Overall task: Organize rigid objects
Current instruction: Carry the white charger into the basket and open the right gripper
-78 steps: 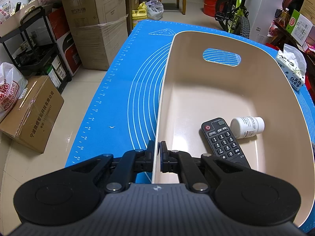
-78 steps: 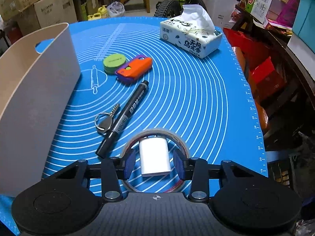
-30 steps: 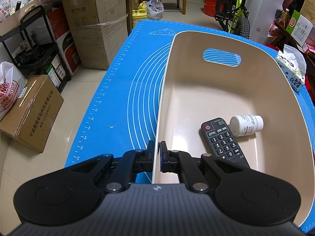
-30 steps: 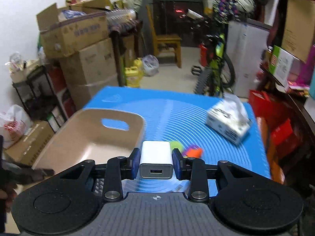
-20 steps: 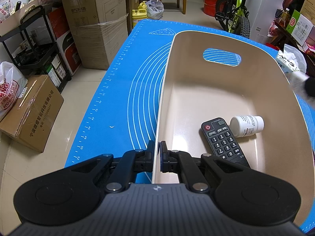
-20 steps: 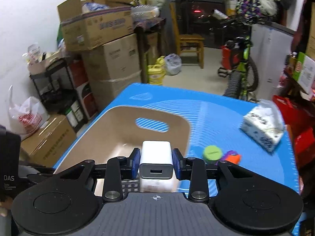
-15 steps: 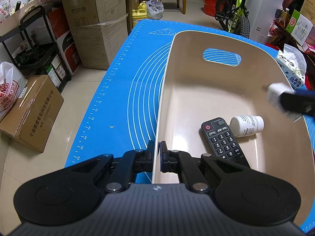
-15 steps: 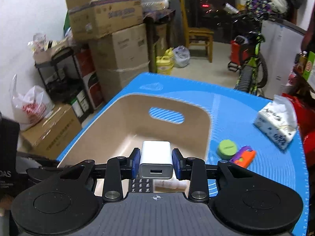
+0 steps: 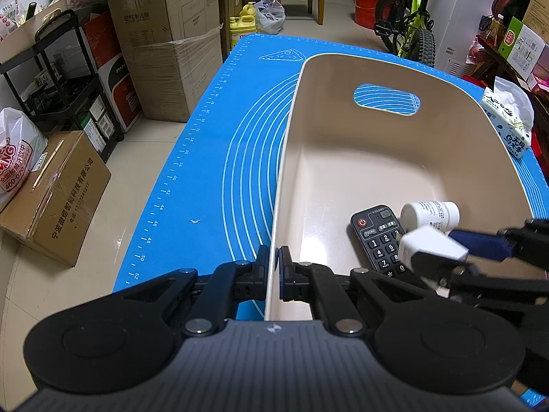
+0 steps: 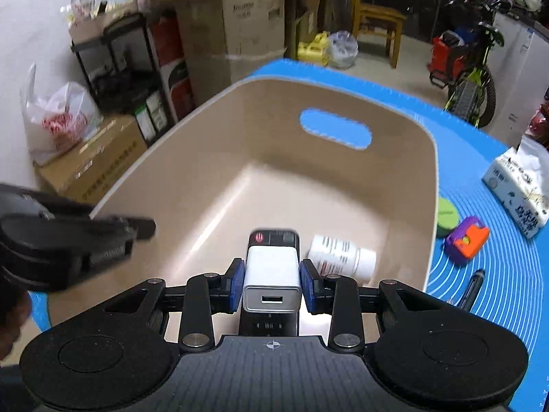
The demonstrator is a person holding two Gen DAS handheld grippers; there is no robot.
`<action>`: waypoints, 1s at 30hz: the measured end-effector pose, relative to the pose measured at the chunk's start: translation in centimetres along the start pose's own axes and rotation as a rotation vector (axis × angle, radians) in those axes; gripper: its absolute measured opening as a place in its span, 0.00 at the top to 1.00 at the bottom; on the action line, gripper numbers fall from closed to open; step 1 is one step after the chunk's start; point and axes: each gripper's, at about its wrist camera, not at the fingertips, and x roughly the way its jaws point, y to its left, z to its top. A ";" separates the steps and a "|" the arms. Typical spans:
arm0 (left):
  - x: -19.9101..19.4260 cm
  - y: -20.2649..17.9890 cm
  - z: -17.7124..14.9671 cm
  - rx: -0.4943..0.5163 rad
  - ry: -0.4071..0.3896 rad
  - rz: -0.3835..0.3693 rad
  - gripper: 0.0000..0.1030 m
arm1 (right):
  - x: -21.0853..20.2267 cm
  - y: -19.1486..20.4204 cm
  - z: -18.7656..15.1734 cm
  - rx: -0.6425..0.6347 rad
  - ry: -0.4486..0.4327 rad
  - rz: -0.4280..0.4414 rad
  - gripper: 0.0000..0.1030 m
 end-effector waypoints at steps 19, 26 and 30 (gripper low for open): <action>0.0 0.0 0.0 0.000 0.000 -0.001 0.94 | -6.3 -3.9 -0.4 0.112 -0.163 0.019 0.42; 0.0 0.0 0.0 -0.003 0.001 -0.002 0.94 | -9.5 -7.8 -1.4 0.185 -0.220 -0.055 0.41; 0.0 0.0 0.0 -0.003 0.001 -0.002 0.94 | -10.0 -10.4 -3.1 0.224 -0.205 -0.114 0.41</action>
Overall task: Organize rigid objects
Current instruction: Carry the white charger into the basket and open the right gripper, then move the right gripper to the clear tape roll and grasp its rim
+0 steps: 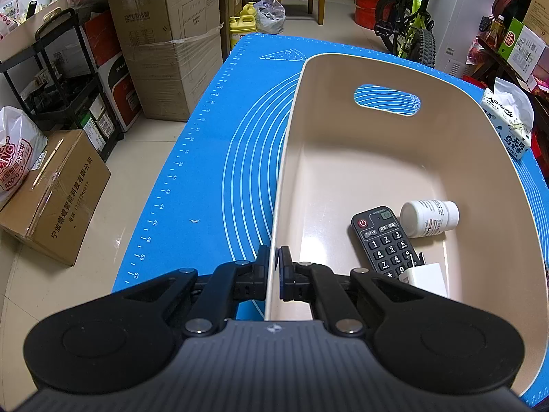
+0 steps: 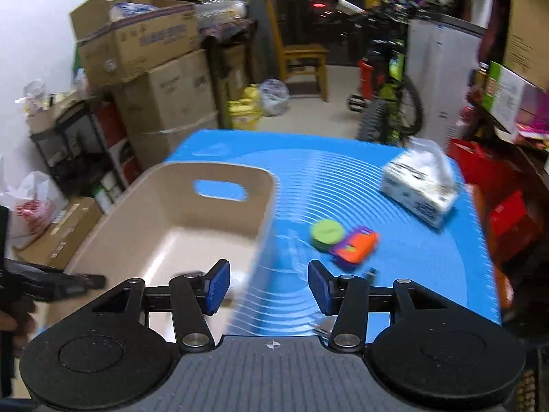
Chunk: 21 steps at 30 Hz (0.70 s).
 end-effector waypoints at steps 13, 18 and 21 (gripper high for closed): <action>0.0 0.0 0.0 0.000 0.000 0.000 0.93 | 4.2 -5.9 -5.6 0.070 0.184 -0.109 0.40; 0.0 0.0 0.0 -0.001 0.000 0.000 0.93 | 5.9 -5.8 -7.2 0.052 0.251 -0.118 0.40; 0.0 0.0 0.0 0.000 0.000 -0.001 0.93 | 6.7 -5.8 -7.8 0.039 0.277 -0.133 0.40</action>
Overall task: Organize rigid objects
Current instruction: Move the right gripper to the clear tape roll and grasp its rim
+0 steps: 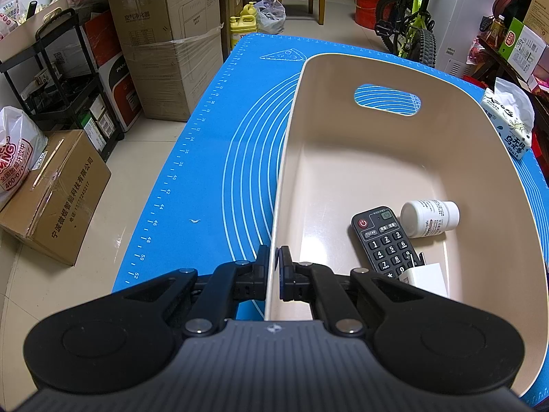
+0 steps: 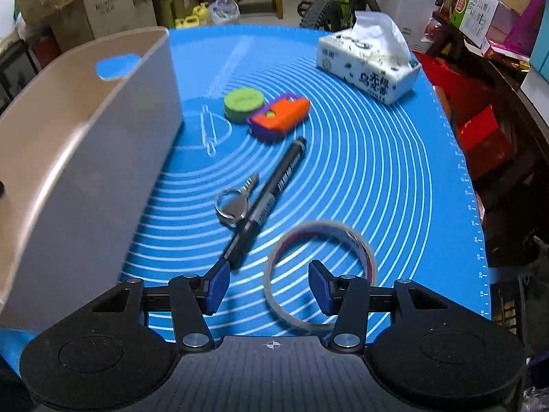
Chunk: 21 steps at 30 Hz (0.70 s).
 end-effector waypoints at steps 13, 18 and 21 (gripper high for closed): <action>0.0 0.1 0.0 0.002 0.001 0.006 0.93 | 2.8 0.0 -0.2 -0.016 0.034 -0.008 0.41; 0.0 0.1 0.1 0.002 0.002 0.008 0.93 | 2.7 0.2 -0.2 -0.025 0.026 0.012 0.55; 0.0 0.1 0.1 0.003 0.002 0.008 0.93 | 2.7 0.5 -0.2 -0.035 0.024 0.023 0.60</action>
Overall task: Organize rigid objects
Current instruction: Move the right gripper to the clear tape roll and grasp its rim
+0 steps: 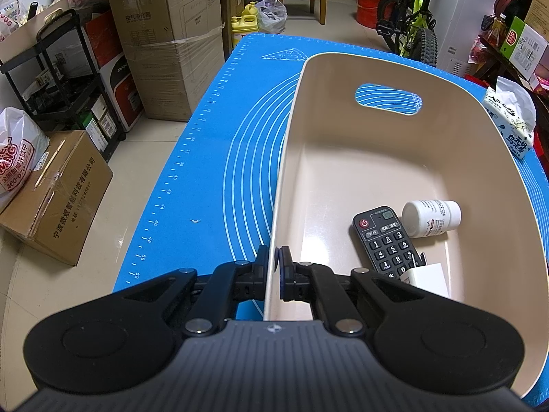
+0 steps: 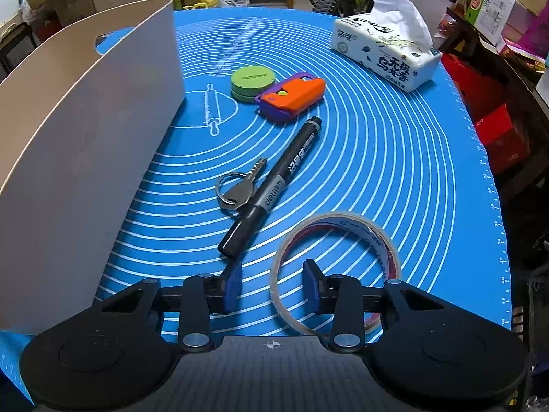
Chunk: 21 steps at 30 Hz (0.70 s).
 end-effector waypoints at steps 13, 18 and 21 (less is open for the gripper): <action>0.0 0.0 0.0 -0.001 0.000 -0.001 0.93 | -1.0 0.3 0.0 -0.006 -0.046 -0.010 0.84; 0.0 0.0 0.0 0.000 0.000 0.000 0.93 | -2.2 -0.1 0.4 0.021 -0.083 -0.018 0.84; 0.0 0.0 0.0 0.000 0.000 0.000 0.93 | -2.9 0.1 0.7 0.003 -0.107 -0.033 0.84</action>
